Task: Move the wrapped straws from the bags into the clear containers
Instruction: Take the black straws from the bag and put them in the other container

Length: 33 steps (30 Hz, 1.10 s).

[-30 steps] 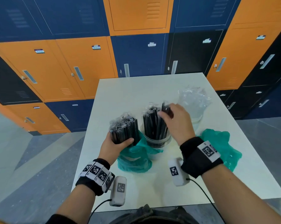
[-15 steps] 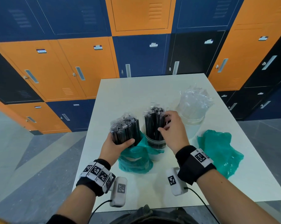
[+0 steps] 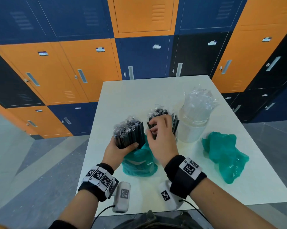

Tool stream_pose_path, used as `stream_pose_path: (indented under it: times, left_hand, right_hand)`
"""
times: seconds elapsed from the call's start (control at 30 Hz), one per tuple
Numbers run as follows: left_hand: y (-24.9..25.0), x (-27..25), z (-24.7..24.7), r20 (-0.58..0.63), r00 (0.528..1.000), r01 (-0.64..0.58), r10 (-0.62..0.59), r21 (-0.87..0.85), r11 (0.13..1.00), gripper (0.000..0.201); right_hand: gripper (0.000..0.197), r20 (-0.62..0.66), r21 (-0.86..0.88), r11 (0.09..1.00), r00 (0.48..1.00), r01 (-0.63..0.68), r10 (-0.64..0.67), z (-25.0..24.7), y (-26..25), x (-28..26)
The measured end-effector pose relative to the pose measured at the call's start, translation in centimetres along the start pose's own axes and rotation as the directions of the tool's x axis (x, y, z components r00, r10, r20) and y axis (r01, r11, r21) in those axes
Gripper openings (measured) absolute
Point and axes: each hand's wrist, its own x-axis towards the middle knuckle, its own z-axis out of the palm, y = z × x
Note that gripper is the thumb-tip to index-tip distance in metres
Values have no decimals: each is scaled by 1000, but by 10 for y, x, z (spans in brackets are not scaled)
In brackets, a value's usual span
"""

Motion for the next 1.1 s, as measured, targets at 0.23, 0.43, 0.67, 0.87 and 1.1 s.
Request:
stream_pose_path:
  times: [0.23,0.43,0.67,0.87,1.1]
  left_hand:
    - [2,-5,0,0,1000,-9,9,-20,1000,58]
    - [4,-7,0,4,1000,-14,14,-10,1000,60]
    - [5,-7,-1,-12,1000,-17,17,8,1000,61]
    - [3,-3,1,-11,1000,-19,19,17,1000,68]
    - [10,-6,5,-5,1000,-11,11,43,999,55]
  right_hand:
    - [32,181,-70,990,974,-123,134,11,4,0]
    - [44,260,-80,974,938,-214,228,17,1,8]
    - [33,155,-16,986,973,-168,169,13,6,3]
    - [24,144,85,980,976,-179,166,-5,-6,4]
    - [24,-5,176,977,993,-119,122,-53,-29,46]
